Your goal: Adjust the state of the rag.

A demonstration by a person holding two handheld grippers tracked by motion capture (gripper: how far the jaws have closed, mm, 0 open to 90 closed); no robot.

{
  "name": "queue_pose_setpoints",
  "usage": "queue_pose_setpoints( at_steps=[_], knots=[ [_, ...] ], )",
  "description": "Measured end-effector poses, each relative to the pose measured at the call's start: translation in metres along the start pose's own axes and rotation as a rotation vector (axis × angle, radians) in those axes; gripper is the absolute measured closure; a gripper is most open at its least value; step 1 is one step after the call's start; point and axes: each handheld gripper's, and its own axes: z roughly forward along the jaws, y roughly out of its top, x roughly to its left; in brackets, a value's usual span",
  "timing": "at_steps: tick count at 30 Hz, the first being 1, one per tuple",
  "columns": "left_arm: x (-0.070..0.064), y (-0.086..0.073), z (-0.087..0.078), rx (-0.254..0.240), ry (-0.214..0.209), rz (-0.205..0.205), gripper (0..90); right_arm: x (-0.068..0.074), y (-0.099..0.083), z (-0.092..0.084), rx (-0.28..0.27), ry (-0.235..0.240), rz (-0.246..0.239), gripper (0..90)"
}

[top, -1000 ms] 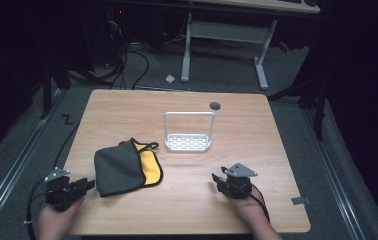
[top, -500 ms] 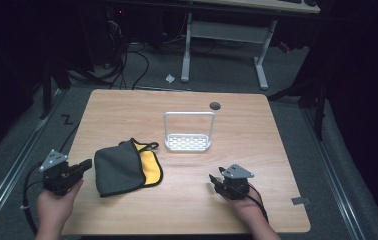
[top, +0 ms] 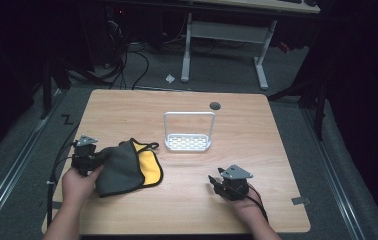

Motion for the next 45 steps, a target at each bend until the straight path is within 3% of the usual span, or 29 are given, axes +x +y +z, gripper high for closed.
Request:
queue_pose_setpoints(
  at_steps=[5, 11, 16, 20, 26, 33, 40, 44, 45],
  knots=[
    [-0.001, -0.012, 0.02, 0.084, 0.006, 0.024, 90.0, 0.001, 0.0, 0.0, 0.0, 0.002, -0.002, 52.7],
    [-0.009, -0.02, 0.023, 0.076, -0.003, 0.046, 90.0, 0.001, 0.0, 0.0, 0.004, 0.004, -0.004, 52.6],
    [-0.032, -0.028, 0.023, 0.06, -0.033, 0.098, 90.0, 0.002, 0.0, 0.001, 0.008, 0.006, -0.009, 52.2],
    [-0.044, -0.031, 0.023, 0.055, -0.058, 0.116, 90.0, 0.003, 0.0, 0.001, 0.007, 0.007, -0.01, 52.0],
    [-0.073, -0.035, 0.025, 0.056, -0.106, 0.165, 90.0, 0.003, 0.0, 0.001, 0.006, 0.01, -0.014, 51.8],
    [-0.099, -0.035, 0.03, 0.063, -0.147, 0.172, 90.0, 0.003, 0.0, 0.001, 0.004, 0.013, -0.015, 51.5],
    [-0.117, -0.035, 0.034, 0.056, -0.182, 0.186, 89.9, 0.004, 0.0, 0.001, 0.005, 0.016, -0.016, 51.2],
    [-0.119, -0.032, 0.026, 0.024, -0.199, 0.154, 77.6, 0.004, 0.0, 0.0, 0.002, 0.017, -0.015, 51.1],
    [-0.122, -0.03, 0.019, -0.005, -0.2, 0.147, 75.1, 0.003, 0.0, 0.001, 0.003, 0.017, -0.013, 51.1]
  ],
)
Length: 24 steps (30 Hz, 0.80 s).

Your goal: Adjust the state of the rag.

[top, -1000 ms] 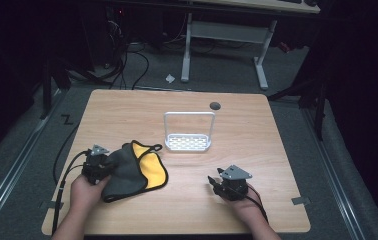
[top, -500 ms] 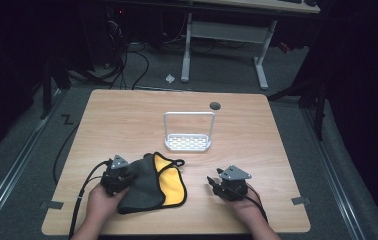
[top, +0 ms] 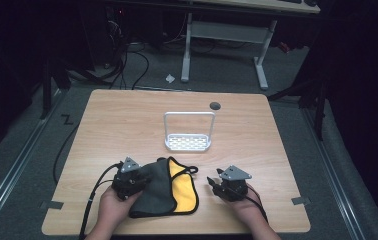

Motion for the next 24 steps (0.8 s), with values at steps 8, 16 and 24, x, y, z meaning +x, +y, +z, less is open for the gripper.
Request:
queue_pose_setpoints(
  at_steps=[8, 16, 24],
  knots=[
    [-0.023, 0.01, -0.011, -0.076, -0.118, -0.005, 51.4, 0.001, 0.001, 0.002, 0.0, 0.004, -0.009, 51.0],
    [-0.055, 0.019, 0.009, -0.058, -0.112, 0.041, 32.1, 0.002, 0.001, 0.001, -0.001, 0.007, -0.01, 49.8],
    [-0.057, 0.018, 0.026, 0.031, -0.027, 0.08, 50.9, 0.007, 0.003, 0.002, -0.005, 0.023, -0.013, 49.2]
  ],
)
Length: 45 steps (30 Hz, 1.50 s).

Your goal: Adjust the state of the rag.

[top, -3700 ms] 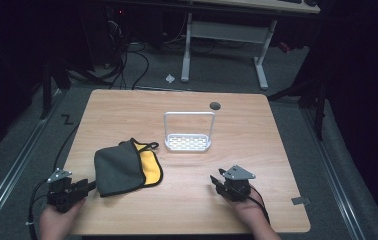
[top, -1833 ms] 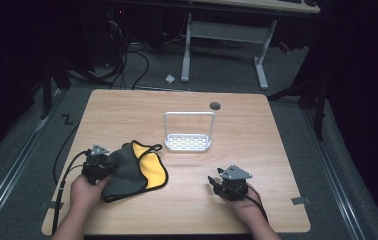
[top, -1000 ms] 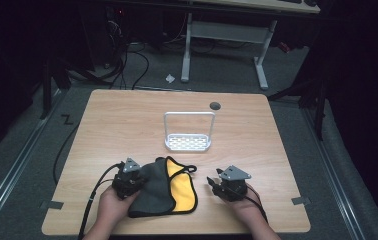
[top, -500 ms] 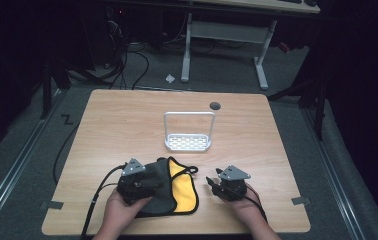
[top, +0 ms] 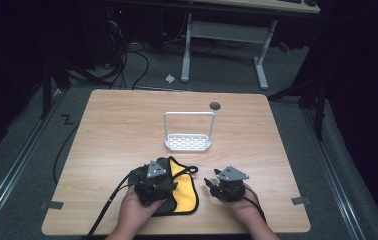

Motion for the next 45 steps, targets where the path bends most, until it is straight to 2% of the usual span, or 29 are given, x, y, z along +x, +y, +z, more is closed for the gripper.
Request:
queue_pose_setpoints(
  at_steps=[1, 2, 5, 8, 9, 10, 14, 15, 17, 20, 23, 24, 25, 27, 28, 31, 37, 39, 45],
  knots=[
    [0.001, 0.0, 0.0, 0.003, 0.005, 0.002, 62.6, 0.002, 0.001, 0.001, 0.002, 0.005, -0.003, 49.1],
    [0.002, 0.0, -0.001, 0.01, 0.016, 0.018, 68.7, 0.004, 0.001, 0.001, 0.002, 0.007, -0.009, 49.1],
    [0.003, -0.001, -0.005, 0.01, 0.018, 0.03, 77.5, 0.01, 0.005, 0.003, 0.0, 0.029, -0.014, 49.7],
    [0.004, -0.002, -0.014, -0.016, 0.012, 0.026, 78.5, 0.016, 0.008, 0.005, -0.004, 0.059, -0.019, 50.6],
    [0.005, -0.003, -0.018, -0.026, 0.008, 0.021, 78.9, 0.02, 0.01, 0.006, -0.004, 0.074, -0.023, 50.6],
    [0.007, -0.006, -0.024, -0.056, -0.006, 0.001, 79.0, 0.029, 0.014, 0.012, -0.001, 0.107, -0.03, 50.7],
    [0.011, -0.007, -0.029, -0.066, -0.012, -0.004, 79.1, 0.046, 0.025, 0.027, 0.004, 0.125, -0.073, 47.8],
    [0.014, -0.009, -0.033, -0.08, -0.019, -0.02, 79.1, 0.047, 0.028, 0.031, 0.009, 0.121, -0.073, 47.4],
    [0.015, -0.009, -0.034, -0.082, -0.018, -0.02, 79.1, 0.048, 0.03, 0.034, 0.011, 0.117, -0.074, 47.3],
    [0.017, -0.011, -0.038, -0.094, -0.016, -0.028, 79.1, 0.047, 0.033, 0.044, 0.037, 0.139, -0.053, 48.3],
    [0.02, -0.012, -0.041, -0.101, -0.013, -0.036, 79.1, 0.05, 0.035, 0.049, 0.056, 0.154, -0.064, 55.8],
    [0.022, -0.012, -0.043, -0.111, -0.014, -0.043, 79.0, 0.052, 0.036, 0.049, 0.061, 0.166, -0.076, 67.0],
    [0.022, -0.012, -0.043, -0.111, -0.014, -0.043, 79.1, 0.052, 0.036, 0.049, 0.061, 0.166, -0.076, 67.0],
    [0.024, -0.011, -0.046, -0.121, -0.007, -0.045, 79.1, 0.055, 0.035, 0.047, 0.066, 0.158, -0.099, 77.8],
    [0.026, -0.011, -0.048, -0.127, -0.003, -0.045, 79.0, 0.057, 0.035, 0.044, 0.066, 0.147, -0.121, 80.3],
    [0.032, -0.012, -0.053, -0.145, 0.017, -0.059, 79.0, 0.056, 0.032, 0.04, 0.068, 0.131, -0.142, 81.0],
    [0.049, -0.014, -0.061, -0.178, 0.033, -0.108, 79.0, 0.047, 0.025, 0.033, 0.074, 0.104, -0.129, 80.9],
    [0.054, -0.015, -0.062, -0.182, 0.032, -0.122, 79.0, 0.04, 0.022, 0.029, 0.076, 0.088, -0.113, 80.8],
    [0.06, -0.016, -0.063, -0.185, 0.032, -0.136, 79.0, 0.028, 0.017, 0.02, 0.084, 0.047, -0.1, 80.8]
  ],
)
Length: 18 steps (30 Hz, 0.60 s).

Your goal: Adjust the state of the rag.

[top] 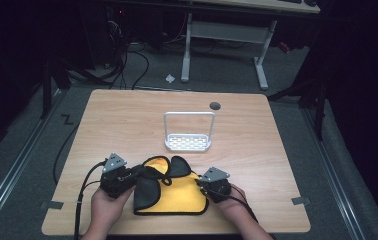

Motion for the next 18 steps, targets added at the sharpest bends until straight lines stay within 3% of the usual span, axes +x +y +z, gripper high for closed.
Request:
queue_pose_setpoints(
  at_steps=[10, 15, 18],
  knots=[
    [0.002, -0.001, 0.001, -0.003, -0.005, -0.001, 79.2, -0.018, -0.011, -0.014, 0.007, -0.061, 0.021, 81.4],
    [0.006, 0.0, -0.004, -0.021, 0.015, -0.011, 81.5, -0.036, -0.019, -0.026, 0.011, -0.125, 0.048, 82.3],
    [0.013, 0.0, -0.009, -0.032, 0.013, -0.039, 81.5, -0.053, -0.03, -0.035, 0.029, -0.195, 0.084, 82.7]
  ],
)
